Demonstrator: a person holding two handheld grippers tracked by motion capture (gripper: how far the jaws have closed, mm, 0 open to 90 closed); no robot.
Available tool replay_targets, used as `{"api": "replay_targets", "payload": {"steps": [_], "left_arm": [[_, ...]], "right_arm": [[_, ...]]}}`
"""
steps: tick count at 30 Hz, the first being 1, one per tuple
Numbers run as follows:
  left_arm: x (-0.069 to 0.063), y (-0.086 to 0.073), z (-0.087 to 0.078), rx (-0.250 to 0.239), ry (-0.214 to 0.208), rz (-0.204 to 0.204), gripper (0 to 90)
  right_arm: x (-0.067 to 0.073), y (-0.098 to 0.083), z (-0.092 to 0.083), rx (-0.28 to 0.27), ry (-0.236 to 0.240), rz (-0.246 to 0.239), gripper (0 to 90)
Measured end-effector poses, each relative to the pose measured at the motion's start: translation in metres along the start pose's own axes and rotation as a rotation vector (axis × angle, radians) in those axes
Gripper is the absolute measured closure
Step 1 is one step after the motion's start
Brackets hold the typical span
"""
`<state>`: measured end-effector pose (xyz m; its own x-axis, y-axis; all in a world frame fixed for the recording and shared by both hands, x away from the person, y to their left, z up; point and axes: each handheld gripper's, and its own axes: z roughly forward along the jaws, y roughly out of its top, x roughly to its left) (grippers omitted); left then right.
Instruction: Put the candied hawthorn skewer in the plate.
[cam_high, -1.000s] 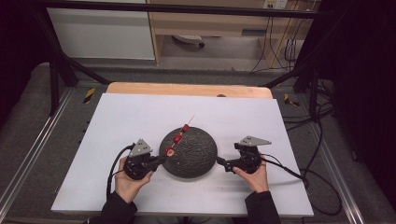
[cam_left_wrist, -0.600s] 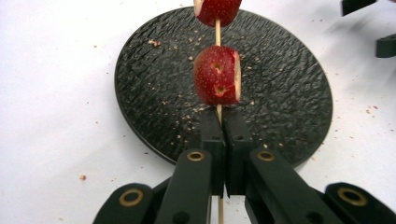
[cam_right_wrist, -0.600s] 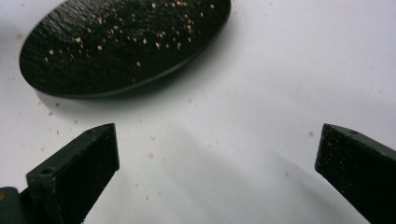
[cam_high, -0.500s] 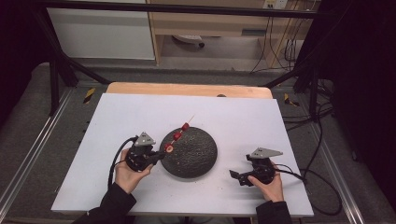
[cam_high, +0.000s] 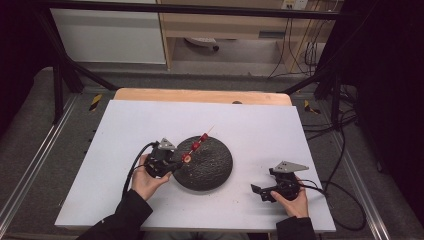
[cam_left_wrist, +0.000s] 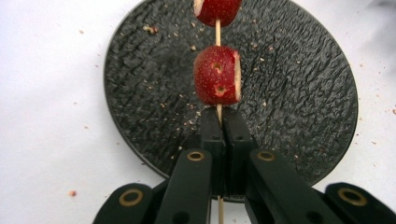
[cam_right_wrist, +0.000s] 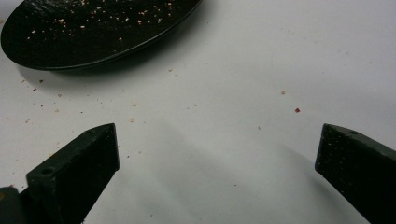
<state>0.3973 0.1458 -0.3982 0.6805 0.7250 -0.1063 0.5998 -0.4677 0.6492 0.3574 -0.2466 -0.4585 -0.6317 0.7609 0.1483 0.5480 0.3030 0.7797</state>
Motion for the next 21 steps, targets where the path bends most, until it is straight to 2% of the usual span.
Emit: {"api": "replay_targets", "payload": {"steps": [4, 11, 15, 21], "left_arm": [[-0.004, 0.001, 0.009, 0.041, 0.018, 0.003, 88.5], [-0.011, 0.0, 0.02, 0.1, 0.024, 0.023, 88.5], [-0.012, -0.001, 0.027, 0.132, 0.025, 0.017, 88.4], [-0.014, -0.001, 0.029, 0.144, 0.032, 0.023, 88.4]], "right_arm": [[-0.001, -0.001, 0.0, 0.005, 0.0, -0.009, 0.6], [-0.001, -0.002, -0.001, 0.003, 0.004, -0.006, 0.6], [-0.002, -0.002, -0.002, -0.003, 0.005, -0.002, 0.6], [-0.002, -0.002, -0.002, -0.004, 0.003, -0.001, 0.6]]}}
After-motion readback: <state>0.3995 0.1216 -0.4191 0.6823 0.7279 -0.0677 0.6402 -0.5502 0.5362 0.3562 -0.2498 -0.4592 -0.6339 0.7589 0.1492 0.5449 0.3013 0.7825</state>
